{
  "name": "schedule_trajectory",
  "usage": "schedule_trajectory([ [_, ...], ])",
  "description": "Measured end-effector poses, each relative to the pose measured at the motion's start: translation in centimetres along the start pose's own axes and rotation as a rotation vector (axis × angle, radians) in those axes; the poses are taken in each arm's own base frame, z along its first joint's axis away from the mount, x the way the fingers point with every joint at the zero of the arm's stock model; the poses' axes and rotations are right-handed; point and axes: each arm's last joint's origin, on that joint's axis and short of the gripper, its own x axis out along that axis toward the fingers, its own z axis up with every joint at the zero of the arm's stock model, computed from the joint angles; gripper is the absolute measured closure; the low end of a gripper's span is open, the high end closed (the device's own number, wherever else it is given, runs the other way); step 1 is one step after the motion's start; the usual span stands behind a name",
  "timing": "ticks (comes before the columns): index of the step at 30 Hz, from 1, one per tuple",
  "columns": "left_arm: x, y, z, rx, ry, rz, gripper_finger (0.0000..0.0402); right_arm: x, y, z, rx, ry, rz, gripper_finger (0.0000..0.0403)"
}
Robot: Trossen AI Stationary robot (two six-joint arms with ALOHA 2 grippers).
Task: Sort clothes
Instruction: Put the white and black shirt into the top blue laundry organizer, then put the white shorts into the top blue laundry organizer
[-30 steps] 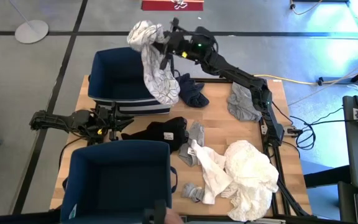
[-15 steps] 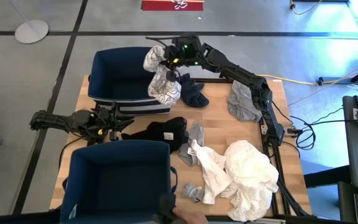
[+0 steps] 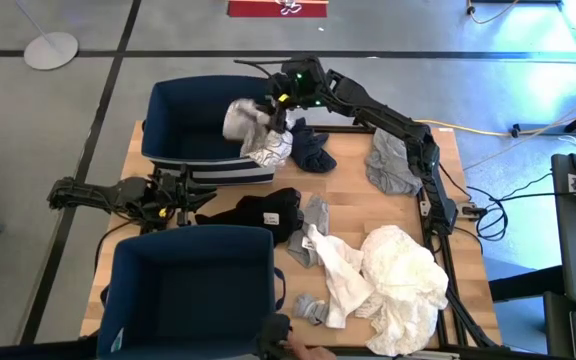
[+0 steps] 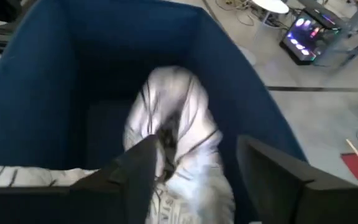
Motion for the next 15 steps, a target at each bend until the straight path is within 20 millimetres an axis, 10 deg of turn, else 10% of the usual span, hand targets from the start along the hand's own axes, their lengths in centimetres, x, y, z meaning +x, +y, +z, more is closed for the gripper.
schedule_trajectory([
  [15,0.0,0.0,-0.2,0.001,0.022,0.001,0.0341,-8.2,5.5,2.6,-0.136,0.212,0.033,0.0113],
])
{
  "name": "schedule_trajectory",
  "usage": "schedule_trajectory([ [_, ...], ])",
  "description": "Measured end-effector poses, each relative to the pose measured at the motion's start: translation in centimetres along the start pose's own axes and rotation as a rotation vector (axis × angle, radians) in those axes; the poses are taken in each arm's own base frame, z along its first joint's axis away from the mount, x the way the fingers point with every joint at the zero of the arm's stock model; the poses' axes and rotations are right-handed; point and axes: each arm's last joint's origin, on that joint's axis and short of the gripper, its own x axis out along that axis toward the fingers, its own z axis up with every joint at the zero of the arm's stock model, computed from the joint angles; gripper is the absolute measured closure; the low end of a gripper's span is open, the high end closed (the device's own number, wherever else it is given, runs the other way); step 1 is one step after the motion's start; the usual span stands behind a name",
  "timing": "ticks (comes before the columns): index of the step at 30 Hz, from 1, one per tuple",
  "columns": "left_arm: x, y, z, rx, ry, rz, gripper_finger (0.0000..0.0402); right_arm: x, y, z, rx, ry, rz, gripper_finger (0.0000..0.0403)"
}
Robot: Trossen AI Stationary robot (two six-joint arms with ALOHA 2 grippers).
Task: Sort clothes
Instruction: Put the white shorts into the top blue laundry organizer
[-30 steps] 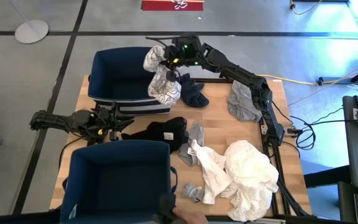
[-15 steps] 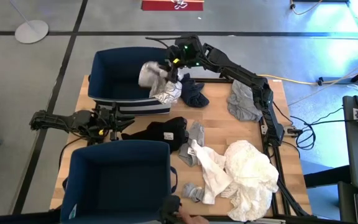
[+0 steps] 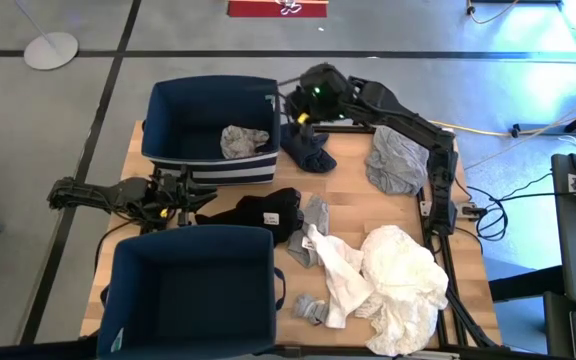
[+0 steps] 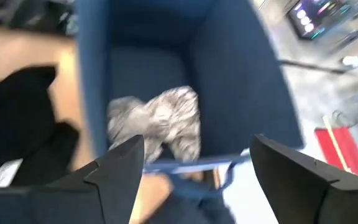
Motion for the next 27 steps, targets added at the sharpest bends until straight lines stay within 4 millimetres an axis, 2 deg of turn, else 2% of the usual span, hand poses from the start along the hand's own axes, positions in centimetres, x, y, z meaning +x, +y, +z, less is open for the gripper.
schedule_trajectory([
  [14,0.0,0.0,0.0,-0.001,0.001,0.0,0.0341,-7.5,8.0,-0.4,0.196,0.242,0.2,0.0123],
  [19,0.0,0.0,0.0,-0.001,0.001,0.0,0.0341,-8.7,11.2,-0.8,0.242,0.373,0.199,0.0123],
  [24,0.0,0.0,0.0,0.008,-0.002,0.0,0.0341,-9.1,14.9,-1.0,0.221,0.406,0.235,0.0123],
  [27,0.0,0.0,0.0,0.032,-0.004,-0.001,0.0341,-9.6,16.7,-1.5,0.216,0.431,0.197,0.0123],
])
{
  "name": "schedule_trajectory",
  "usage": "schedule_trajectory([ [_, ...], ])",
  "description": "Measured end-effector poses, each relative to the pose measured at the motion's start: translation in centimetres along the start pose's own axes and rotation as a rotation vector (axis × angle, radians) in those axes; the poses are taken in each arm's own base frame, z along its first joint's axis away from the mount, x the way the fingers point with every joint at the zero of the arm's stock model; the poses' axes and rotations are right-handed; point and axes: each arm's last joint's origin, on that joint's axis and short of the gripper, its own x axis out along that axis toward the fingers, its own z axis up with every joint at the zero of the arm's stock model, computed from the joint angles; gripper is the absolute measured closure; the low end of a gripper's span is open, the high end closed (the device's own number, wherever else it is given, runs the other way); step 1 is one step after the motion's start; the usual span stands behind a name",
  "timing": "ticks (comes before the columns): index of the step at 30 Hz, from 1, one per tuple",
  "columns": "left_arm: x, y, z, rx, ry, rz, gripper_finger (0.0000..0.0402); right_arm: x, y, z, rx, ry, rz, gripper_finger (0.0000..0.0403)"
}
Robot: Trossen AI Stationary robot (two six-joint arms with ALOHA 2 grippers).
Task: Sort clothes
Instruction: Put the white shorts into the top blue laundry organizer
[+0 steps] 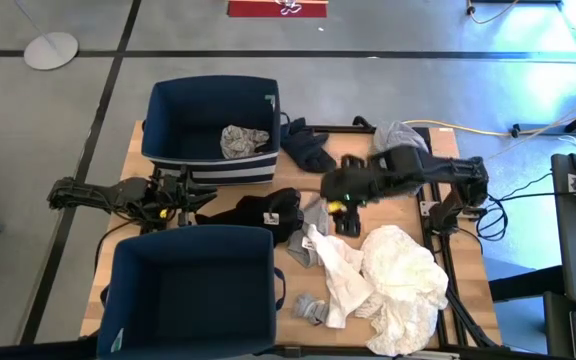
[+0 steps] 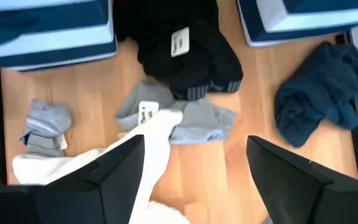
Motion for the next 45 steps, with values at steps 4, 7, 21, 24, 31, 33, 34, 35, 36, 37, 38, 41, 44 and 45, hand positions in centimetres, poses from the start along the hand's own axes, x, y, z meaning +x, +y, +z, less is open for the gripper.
schedule_trajectory([
  [4,0.0,0.0,0.0,0.024,-0.003,0.0,0.0341,1.0,1.7,-1.8,0.037,0.056,-0.051,0.0123],
  [7,0.0,0.0,0.0,0.032,-0.004,0.0,0.0341,2.6,2.9,-3.4,0.045,0.091,-0.141,0.0123],
  [21,0.0,0.0,0.0,0.061,-0.004,0.002,0.0341,14.3,6.0,-11.1,0.157,0.214,-0.09,0.0123],
  [24,0.0,0.0,0.0,0.083,-0.003,0.006,0.0341,16.3,6.5,-11.8,0.191,0.192,0.022,0.0123],
  [31,0.0,0.0,0.0,0.085,-0.003,0.017,0.0341,19.7,7.2,-13.7,0.234,0.108,0.133,0.0123],
  [33,0.0,0.0,0.0,0.085,-0.002,0.017,0.0341,20.2,7.1,-14.3,0.272,0.12,0.123,0.0123],
  [34,0.0,0.1,0.0,0.085,-0.002,0.017,0.0341,20.4,7.0,-14.6,0.291,0.129,0.116,0.0123],
  [35,0.0,0.1,0.0,0.085,-0.002,0.017,0.0341,20.5,6.9,-14.8,0.306,0.134,0.11,0.0123],
  [36,0.0,0.1,0.0,0.085,-0.002,0.017,0.0341,20.7,6.9,-14.9,0.31,0.128,0.112,0.0123],
  [37,0.0,0.1,0.0,0.085,-0.002,0.018,0.0341,20.9,7.0,-15.1,0.31,0.119,0.117,0.0123],
  [38,0.0,0.1,0.0,0.086,-0.002,0.019,0.0341,21.1,7.1,-15.3,0.308,0.107,0.123,0.0123],
  [41,0.0,0.1,0.0,0.085,-0.002,0.022,0.0341,22.0,7.1,-16.1,0.303,0.065,0.127,0.0123],
  [44,0.0,0.1,0.0,0.085,-0.002,0.022,0.0341,22.8,6.8,-17.2,0.284,0.046,0.112,0.0123],
  [45,0.0,0.1,0.0,0.086,-0.002,0.022,0.0341,23.1,6.6,-17.6,0.279,0.042,0.096,0.0123],
])
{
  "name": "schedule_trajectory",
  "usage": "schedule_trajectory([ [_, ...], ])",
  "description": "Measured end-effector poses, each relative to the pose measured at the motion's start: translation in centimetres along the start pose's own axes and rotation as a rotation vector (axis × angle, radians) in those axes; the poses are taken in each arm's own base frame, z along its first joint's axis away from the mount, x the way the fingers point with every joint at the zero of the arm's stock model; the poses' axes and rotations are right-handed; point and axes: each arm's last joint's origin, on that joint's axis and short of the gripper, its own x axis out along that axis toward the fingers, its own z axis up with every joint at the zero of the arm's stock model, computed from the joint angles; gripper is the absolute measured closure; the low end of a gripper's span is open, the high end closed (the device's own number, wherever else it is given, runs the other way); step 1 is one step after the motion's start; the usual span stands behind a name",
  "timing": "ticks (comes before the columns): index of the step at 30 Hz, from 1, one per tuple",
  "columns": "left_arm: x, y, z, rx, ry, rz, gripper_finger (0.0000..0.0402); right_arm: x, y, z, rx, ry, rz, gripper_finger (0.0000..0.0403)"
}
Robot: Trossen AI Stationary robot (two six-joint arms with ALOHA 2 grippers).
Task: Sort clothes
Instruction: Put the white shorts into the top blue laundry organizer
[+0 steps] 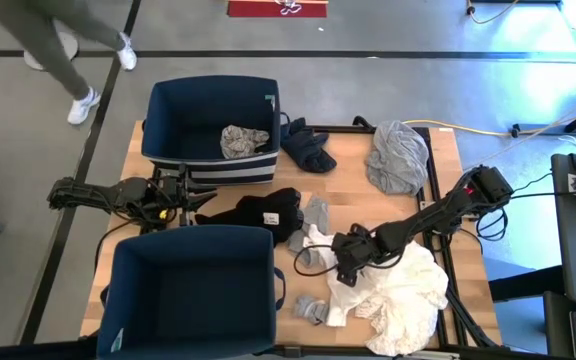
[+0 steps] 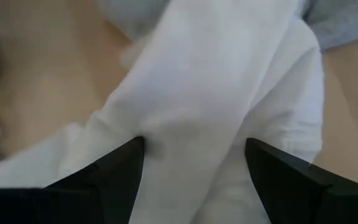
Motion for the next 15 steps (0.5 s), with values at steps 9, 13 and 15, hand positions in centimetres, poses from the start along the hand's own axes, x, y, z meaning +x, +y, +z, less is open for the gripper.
schedule_trajectory([
  [9,0.0,0.0,0.0,0.019,0.0,0.0,0.0341,1.2,-2.0,-1.9,-0.061,-0.052,-0.128,0.013],
  [13,0.0,0.0,0.0,0.014,-0.001,0.0,0.0341,1.6,-2.4,-2.4,-0.079,-0.053,-0.121,0.0169],
  [15,0.0,0.0,0.0,0.013,-0.001,0.0,0.0341,1.6,-2.5,-2.5,-0.074,-0.048,-0.121,0.02],
])
